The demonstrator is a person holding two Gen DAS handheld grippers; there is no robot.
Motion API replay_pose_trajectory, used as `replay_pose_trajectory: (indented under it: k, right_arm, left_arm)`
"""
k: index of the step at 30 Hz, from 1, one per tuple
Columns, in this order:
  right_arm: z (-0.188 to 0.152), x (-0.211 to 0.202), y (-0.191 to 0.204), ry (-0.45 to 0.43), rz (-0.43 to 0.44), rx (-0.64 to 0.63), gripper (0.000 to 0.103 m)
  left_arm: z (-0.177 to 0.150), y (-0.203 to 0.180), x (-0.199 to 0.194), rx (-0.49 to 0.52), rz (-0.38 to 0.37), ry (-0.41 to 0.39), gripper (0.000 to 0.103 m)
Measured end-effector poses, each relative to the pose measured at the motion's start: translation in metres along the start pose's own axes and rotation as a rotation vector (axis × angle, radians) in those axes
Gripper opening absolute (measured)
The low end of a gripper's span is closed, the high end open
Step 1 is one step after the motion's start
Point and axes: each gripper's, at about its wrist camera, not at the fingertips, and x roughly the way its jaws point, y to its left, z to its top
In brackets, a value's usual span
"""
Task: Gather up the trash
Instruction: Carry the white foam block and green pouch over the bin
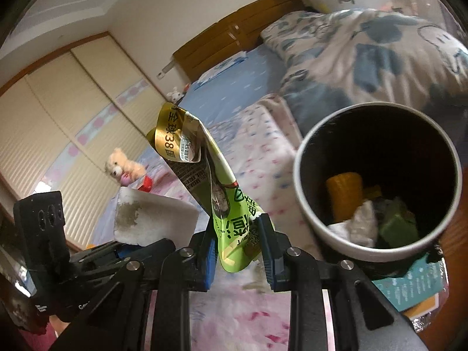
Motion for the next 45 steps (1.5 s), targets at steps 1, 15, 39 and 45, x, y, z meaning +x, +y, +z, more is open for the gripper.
replay_pose_trajectory:
  k: [1,15,39,45]
  right_arm:
    - [0.000,-0.003,-0.003,-0.003,-0.001,0.007,0.026]
    - [0.003,-0.037,-0.039,-0.074,-0.053,0.067,0.026]
    - [0.026,-0.052,-0.081,-0.111,-0.135,0.116,0.026]
    - [0.031,-0.048,-0.090,-0.106,-0.151,0.125,0.026]
  left_arm:
    - [0.001,-0.004,0.002,0.009,-0.002,0.002,0.024]
    - [0.020,-0.041,0.017,0.072,-0.019,0.007,0.024]
    - [0.051,-0.087,0.049,0.149,-0.032,0.013,0.024]
    - [0.058,-0.092,0.057,0.159,-0.034,0.018,0.024]
